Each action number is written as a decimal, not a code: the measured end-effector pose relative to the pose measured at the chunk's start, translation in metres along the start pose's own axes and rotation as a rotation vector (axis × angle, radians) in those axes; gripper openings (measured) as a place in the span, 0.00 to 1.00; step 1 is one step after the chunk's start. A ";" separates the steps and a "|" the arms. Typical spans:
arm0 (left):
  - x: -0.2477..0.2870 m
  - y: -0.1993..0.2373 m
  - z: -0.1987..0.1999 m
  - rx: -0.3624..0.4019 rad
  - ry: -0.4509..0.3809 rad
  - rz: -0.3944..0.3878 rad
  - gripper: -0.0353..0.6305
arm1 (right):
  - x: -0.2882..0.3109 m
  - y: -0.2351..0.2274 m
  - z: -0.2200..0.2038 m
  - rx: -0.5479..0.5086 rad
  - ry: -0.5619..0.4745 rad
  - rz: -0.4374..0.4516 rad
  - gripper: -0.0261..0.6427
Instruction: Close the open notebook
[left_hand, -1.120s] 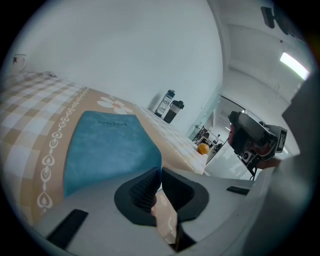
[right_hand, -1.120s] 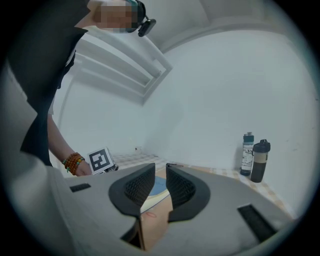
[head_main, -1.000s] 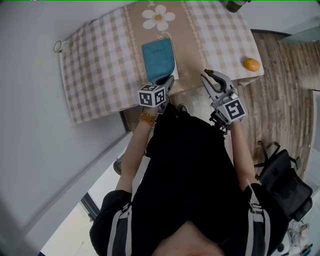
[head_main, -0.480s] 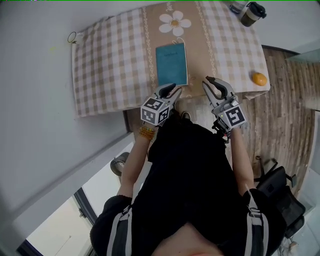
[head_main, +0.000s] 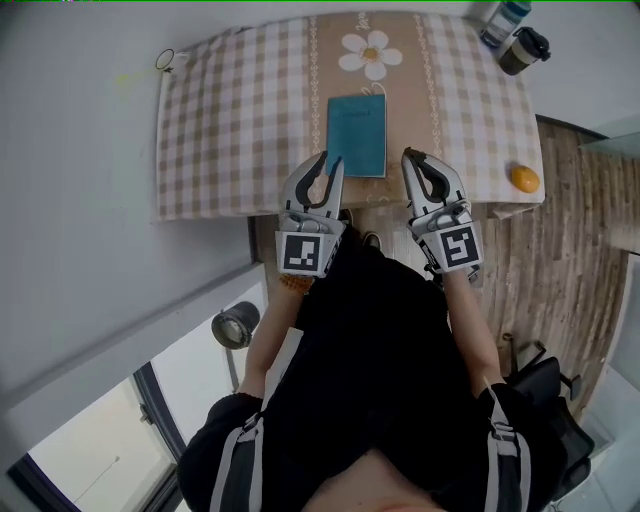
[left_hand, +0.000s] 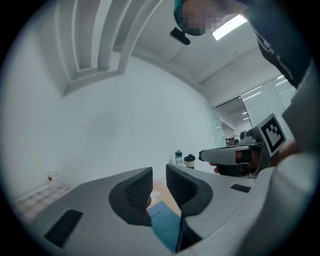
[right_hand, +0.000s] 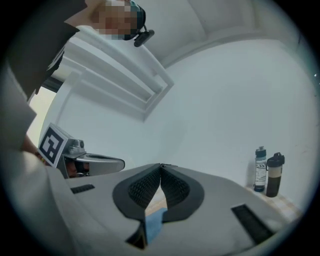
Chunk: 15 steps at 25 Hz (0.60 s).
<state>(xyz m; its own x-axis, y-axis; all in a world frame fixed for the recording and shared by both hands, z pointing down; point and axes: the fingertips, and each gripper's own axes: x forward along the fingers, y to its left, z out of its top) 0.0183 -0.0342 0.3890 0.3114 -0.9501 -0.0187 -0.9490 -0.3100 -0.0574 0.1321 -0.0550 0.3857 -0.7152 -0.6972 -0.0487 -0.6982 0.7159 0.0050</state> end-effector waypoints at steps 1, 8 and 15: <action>-0.001 0.000 0.009 0.015 -0.027 0.022 0.20 | 0.002 0.002 0.004 0.003 -0.015 -0.011 0.05; -0.010 -0.005 0.011 0.042 -0.047 0.090 0.06 | 0.002 0.012 -0.014 -0.003 0.052 -0.107 0.05; -0.014 -0.009 -0.009 0.046 -0.007 0.087 0.06 | 0.004 0.027 -0.027 -0.029 0.073 -0.097 0.05</action>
<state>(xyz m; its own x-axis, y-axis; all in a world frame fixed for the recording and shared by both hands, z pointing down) 0.0222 -0.0186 0.3984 0.2288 -0.9729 -0.0322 -0.9692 -0.2246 -0.1006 0.1096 -0.0392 0.4127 -0.6440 -0.7647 0.0224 -0.7640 0.6444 0.0322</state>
